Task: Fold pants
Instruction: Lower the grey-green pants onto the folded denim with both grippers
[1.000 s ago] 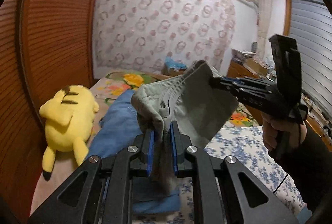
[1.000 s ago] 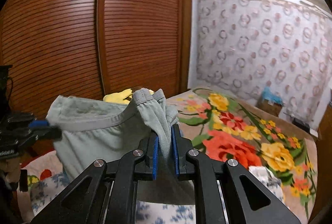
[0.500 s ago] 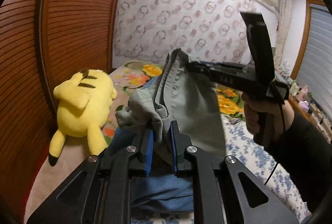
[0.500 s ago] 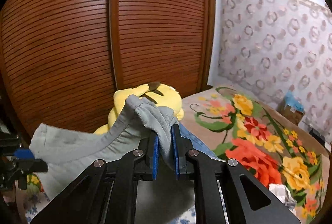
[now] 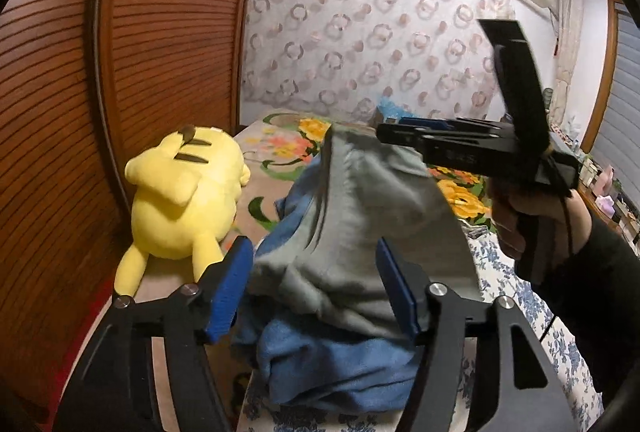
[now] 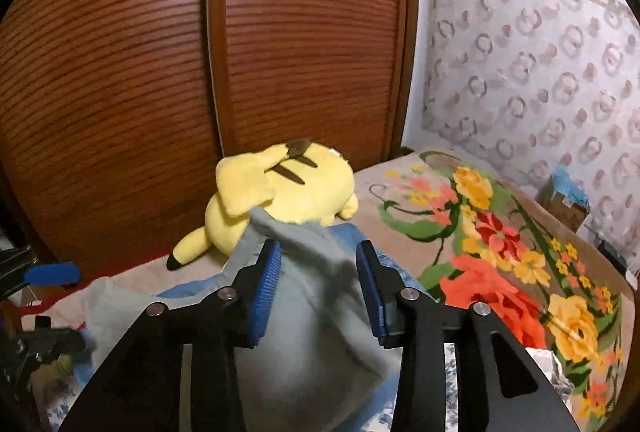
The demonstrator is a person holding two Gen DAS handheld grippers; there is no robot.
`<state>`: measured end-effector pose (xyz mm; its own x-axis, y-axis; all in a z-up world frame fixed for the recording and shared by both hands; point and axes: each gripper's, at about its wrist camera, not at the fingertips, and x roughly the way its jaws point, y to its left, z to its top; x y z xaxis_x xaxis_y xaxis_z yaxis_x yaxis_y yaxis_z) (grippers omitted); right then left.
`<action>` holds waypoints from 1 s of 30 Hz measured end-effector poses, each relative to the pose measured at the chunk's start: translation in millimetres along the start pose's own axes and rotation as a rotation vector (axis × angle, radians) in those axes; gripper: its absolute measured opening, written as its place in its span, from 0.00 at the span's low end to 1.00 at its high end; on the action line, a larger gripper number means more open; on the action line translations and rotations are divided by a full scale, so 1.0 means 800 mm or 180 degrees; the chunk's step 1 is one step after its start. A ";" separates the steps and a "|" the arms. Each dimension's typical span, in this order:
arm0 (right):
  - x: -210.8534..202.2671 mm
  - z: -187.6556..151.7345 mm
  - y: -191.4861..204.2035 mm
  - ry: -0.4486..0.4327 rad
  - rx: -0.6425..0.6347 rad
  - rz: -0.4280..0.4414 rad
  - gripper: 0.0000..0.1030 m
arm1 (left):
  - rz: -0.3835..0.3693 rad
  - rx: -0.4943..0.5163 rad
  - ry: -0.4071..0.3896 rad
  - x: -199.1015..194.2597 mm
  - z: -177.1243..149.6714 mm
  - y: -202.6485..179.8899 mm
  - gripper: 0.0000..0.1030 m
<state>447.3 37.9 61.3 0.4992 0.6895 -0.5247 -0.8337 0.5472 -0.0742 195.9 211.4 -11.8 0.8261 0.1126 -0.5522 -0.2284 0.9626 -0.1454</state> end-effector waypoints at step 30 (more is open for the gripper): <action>-0.014 -0.043 -0.008 0.0188 0.0345 0.0061 0.40 | 0.0036 0.0216 0.0391 0.028 -0.026 -0.036 0.63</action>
<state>439.1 10.7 38.5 0.4661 0.6730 -0.5743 -0.8109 0.5846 0.0269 210.1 181.4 -37.4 0.7534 0.0967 -0.6504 -0.1986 0.9764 -0.0849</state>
